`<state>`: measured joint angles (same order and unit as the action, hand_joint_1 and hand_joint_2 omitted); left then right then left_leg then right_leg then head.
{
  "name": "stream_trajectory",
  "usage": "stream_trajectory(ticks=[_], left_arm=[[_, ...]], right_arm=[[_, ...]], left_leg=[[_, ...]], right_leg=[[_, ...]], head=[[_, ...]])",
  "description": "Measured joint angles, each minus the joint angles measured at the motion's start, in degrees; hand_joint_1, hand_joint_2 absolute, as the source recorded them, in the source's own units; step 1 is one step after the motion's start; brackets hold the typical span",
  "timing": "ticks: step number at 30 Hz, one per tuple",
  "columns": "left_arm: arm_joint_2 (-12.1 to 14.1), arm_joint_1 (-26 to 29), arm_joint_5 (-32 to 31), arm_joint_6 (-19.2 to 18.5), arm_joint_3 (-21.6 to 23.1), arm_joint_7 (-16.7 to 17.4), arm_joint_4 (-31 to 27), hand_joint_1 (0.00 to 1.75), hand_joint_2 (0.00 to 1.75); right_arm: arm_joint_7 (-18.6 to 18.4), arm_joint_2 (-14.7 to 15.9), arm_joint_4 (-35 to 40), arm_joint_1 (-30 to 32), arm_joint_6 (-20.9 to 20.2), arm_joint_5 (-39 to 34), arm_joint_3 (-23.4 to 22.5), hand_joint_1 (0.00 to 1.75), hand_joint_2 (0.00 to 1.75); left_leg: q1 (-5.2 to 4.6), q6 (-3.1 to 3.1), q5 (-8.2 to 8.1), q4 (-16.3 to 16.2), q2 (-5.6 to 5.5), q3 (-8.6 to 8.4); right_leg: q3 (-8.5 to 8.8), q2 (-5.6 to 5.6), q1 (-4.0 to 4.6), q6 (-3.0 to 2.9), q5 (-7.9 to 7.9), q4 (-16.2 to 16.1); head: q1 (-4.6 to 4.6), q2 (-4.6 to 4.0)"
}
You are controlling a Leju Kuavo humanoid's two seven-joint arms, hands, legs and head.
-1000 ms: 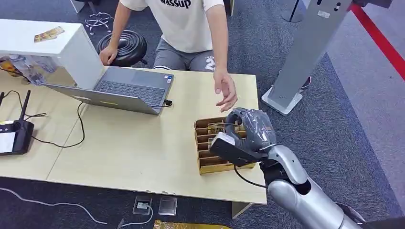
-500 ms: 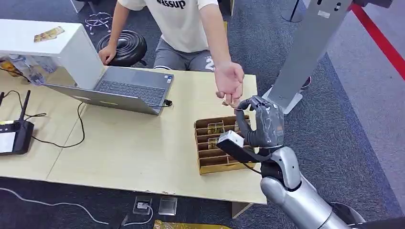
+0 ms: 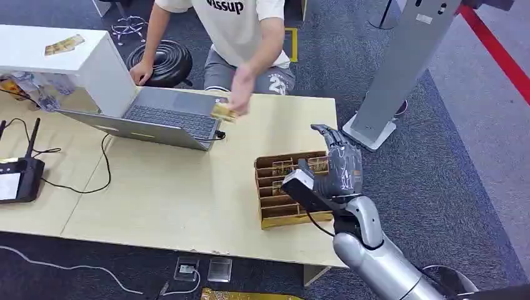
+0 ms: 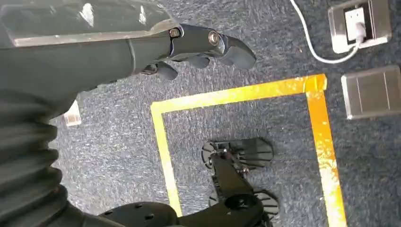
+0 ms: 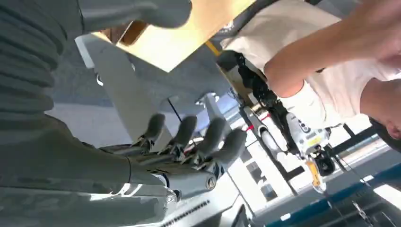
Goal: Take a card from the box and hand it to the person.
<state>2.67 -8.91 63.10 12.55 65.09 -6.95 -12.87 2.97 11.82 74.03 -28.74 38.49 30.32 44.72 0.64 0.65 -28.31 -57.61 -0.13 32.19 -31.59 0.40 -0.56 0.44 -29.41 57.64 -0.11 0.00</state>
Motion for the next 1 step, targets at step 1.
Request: stream_trajectory(ticks=[1], left_arm=[[0.0, 0.0, 0.2, 0.1, -0.1, -0.1, 0.0, 0.00, 0.00]], right_arm=[[0.1, -0.2, -0.1, 0.0, -0.5, -1.3, 0.0, 0.00, 1.75]], left_leg=[[0.00, 0.00, 0.00, 0.0, 0.00, 0.00]], right_leg=[[0.00, 0.00, 0.00, 0.00, 0.00, 0.0]], head=[[-0.07, 0.00]])
